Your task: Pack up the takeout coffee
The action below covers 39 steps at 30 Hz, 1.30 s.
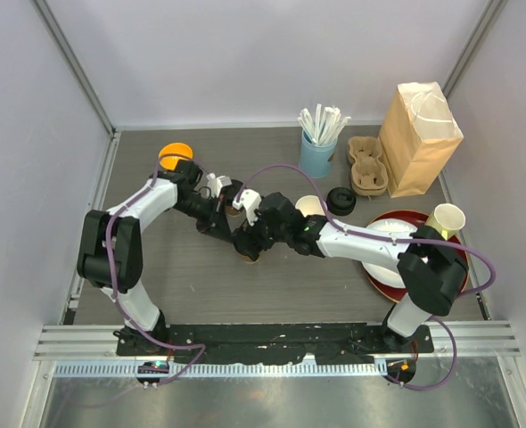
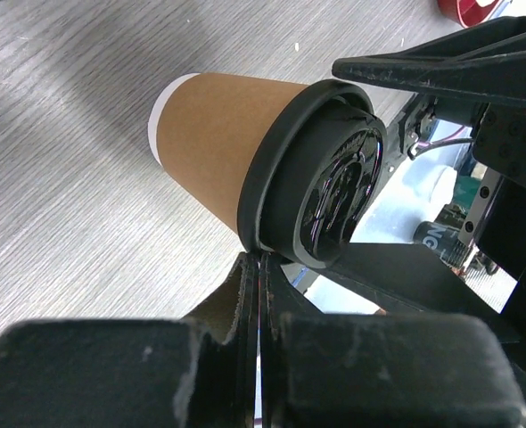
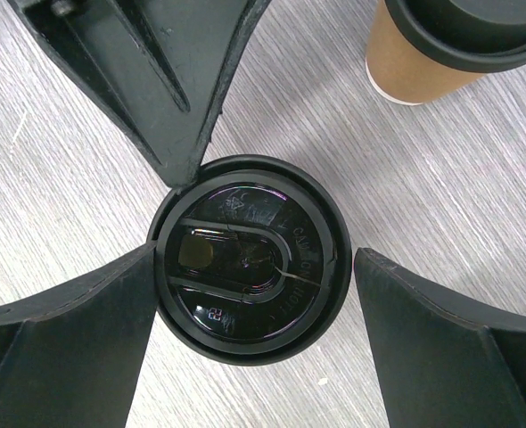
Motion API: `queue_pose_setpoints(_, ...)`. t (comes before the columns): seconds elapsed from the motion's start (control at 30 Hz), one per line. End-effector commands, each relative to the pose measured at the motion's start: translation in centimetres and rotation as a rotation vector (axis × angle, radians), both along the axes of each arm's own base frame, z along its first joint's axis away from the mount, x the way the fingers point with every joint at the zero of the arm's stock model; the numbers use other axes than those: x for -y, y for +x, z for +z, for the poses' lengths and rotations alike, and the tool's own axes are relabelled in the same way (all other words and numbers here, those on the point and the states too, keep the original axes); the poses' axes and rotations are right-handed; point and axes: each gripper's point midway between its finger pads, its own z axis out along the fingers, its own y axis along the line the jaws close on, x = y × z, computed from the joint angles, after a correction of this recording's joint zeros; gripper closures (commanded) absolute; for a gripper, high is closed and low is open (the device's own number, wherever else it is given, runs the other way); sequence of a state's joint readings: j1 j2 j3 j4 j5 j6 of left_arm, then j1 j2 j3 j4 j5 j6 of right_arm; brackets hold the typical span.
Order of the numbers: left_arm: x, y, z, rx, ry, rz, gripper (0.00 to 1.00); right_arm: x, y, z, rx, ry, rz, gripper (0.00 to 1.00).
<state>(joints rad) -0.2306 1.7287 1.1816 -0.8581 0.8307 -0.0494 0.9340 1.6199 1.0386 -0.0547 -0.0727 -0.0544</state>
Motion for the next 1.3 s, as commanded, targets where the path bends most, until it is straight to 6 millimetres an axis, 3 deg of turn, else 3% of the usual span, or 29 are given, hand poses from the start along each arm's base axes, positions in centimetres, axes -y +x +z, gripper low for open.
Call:
queue_pose_setpoints(0.0,-2.5,3.2,-1.2,0.181,0.150,0.007,1.00,0.3,-1.5,2.8,0.001,0.030,0.044,0.08)
queue_pose_setpoints(0.23,-2.4,3.2,-0.8,0.185,0.146,0.005,1.00,0.1,-1.0,3.9,0.047,0.065,0.036,0.08)
queue_pose_setpoints(0.43,-2.1,3.5,0.8,0.239,0.111,-0.010,0.99,0.4,-1.2,1.9,0.039,0.016,0.054,0.09)
queue_pose_setpoints(0.5,-1.8,3.7,1.8,0.265,0.087,-0.016,0.88,0.4,-1.2,0.9,0.036,0.000,0.065,0.10)
queue_pose_setpoints(0.53,-1.6,3.8,2.2,0.278,0.077,-0.016,0.75,0.3,-1.3,0.4,0.030,-0.006,0.072,0.10)
queue_pose_setpoints(0.63,-1.1,3.9,3.6,0.310,0.038,-0.013,0.57,0.3,-1.4,-0.7,0.027,-0.036,0.077,0.11)
queue_pose_setpoints(0.77,0.0,3.8,4.8,0.327,-0.042,0.010,0.40,-0.1,-2.1,-0.9,0.073,-0.061,0.113,0.11)
queue_pose_setpoints(0.83,0.8,2.8,4.1,0.303,-0.040,-0.016,0.31,-0.3,-2.5,-1.0,0.091,-0.066,0.133,0.11)
queue_pose_setpoints(0.97,1.5,1.7,1.4,0.240,0.015,-0.049,0.29,-0.4,-2.7,-0.5,0.099,-0.048,0.144,0.11)
queue_pose_setpoints(1.1,1.3,1.5,-0.6,0.198,0.073,-0.062,0.32,-0.6,-2.5,0.3,0.118,-0.031,0.141,0.11)
queue_pose_setpoints(1.27,1.8,0.5,-1.4,0.192,0.103,-0.111,0.41,-0.6,-2.3,0.6,0.126,-0.026,0.138,0.10)
